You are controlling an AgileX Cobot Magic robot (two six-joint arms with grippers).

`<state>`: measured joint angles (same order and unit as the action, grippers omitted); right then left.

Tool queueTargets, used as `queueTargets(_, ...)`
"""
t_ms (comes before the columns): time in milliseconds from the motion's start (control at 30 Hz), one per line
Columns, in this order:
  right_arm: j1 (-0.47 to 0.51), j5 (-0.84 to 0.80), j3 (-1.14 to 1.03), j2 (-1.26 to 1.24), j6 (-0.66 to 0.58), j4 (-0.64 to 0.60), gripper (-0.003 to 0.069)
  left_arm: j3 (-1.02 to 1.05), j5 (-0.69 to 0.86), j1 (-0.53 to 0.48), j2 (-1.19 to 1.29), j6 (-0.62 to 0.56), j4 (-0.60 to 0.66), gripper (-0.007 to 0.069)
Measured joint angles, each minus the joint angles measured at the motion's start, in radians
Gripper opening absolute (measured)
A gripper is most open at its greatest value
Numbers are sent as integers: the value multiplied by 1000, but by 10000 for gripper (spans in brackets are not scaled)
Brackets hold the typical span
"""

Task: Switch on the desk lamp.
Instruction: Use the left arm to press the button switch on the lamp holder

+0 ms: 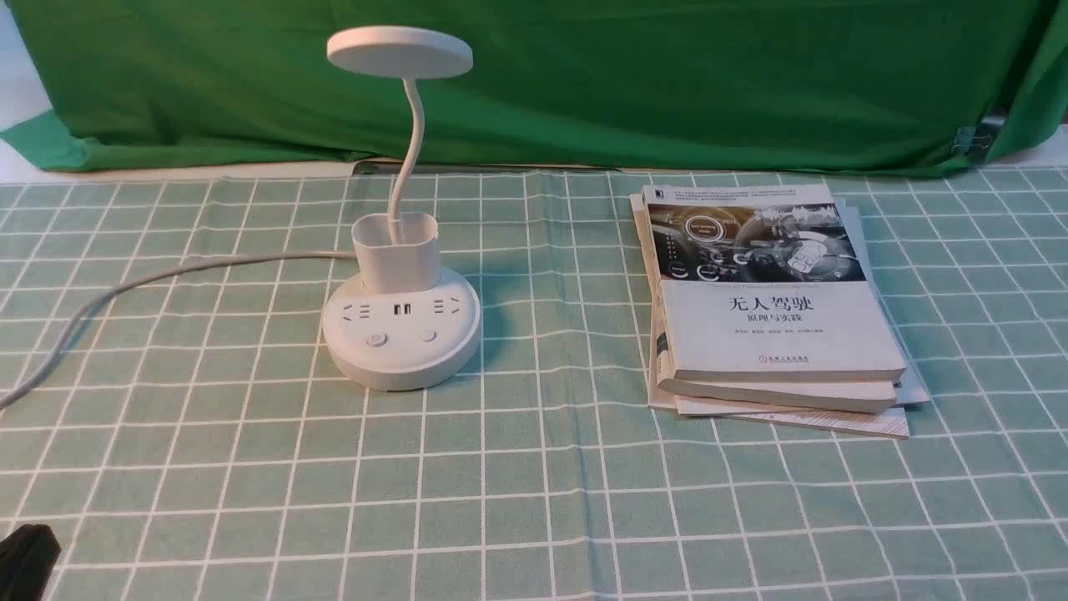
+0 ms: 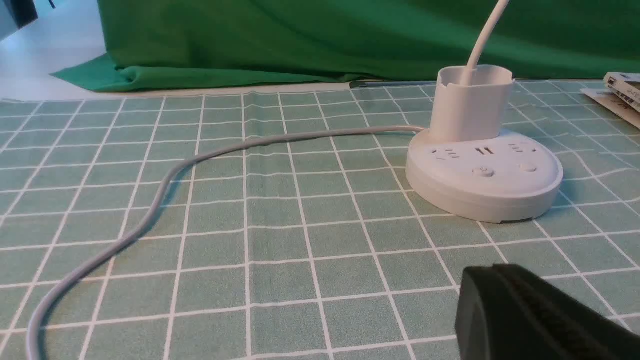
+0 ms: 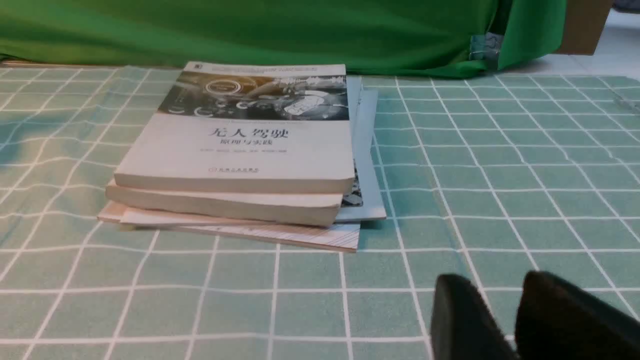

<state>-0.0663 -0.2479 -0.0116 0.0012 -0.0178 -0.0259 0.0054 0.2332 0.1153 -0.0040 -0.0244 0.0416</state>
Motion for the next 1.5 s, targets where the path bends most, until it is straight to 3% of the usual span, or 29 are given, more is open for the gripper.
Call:
queueTargets(1200,0,1,0,0,0,0,241,0,-17,0,0,-22,-11,2)
queueTargets(1333,0,0,0,0,0,0,241,0,-147,0,0,-27,-12,2)
queueTargets(1500,0,0,0,0,0,0,241,0,-540,0,0,-34,-18,2)
